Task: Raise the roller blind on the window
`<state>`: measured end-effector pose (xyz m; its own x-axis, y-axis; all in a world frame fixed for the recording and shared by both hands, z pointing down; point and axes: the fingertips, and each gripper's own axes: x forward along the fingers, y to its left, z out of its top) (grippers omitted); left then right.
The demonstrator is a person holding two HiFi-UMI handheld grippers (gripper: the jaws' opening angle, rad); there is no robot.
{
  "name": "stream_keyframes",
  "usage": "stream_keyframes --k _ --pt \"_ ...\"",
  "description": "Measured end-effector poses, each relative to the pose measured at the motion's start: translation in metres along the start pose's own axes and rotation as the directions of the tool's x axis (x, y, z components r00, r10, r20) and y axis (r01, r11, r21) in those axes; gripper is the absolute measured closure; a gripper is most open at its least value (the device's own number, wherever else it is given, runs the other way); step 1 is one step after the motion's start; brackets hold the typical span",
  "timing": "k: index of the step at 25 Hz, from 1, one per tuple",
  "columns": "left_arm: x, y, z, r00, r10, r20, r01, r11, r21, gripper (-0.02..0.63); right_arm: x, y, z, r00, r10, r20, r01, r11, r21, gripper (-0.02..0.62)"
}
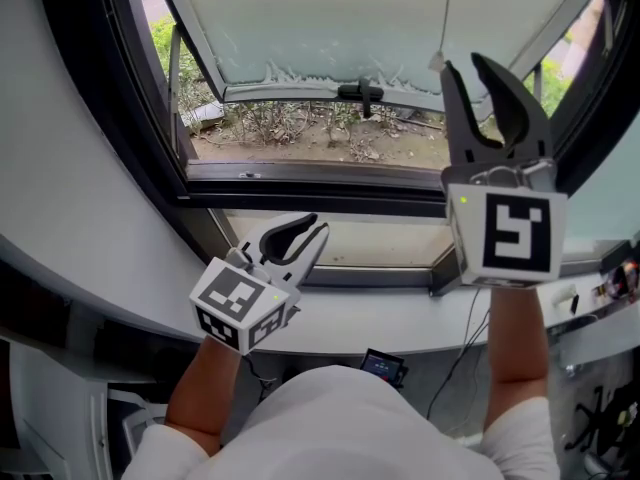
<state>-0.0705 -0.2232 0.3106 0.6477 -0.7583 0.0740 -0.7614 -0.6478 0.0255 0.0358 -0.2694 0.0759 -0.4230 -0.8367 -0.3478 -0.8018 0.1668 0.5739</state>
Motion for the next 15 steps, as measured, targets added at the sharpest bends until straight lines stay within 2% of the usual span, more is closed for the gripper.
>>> stream_keyframes --k 15 --pt "0.005 -0.010 0.003 1.000 0.023 -0.003 -0.023 1.000 0.013 0.523 -0.006 -0.006 -0.007 1.000 0.022 0.010 -0.022 1.000 0.008 0.491"
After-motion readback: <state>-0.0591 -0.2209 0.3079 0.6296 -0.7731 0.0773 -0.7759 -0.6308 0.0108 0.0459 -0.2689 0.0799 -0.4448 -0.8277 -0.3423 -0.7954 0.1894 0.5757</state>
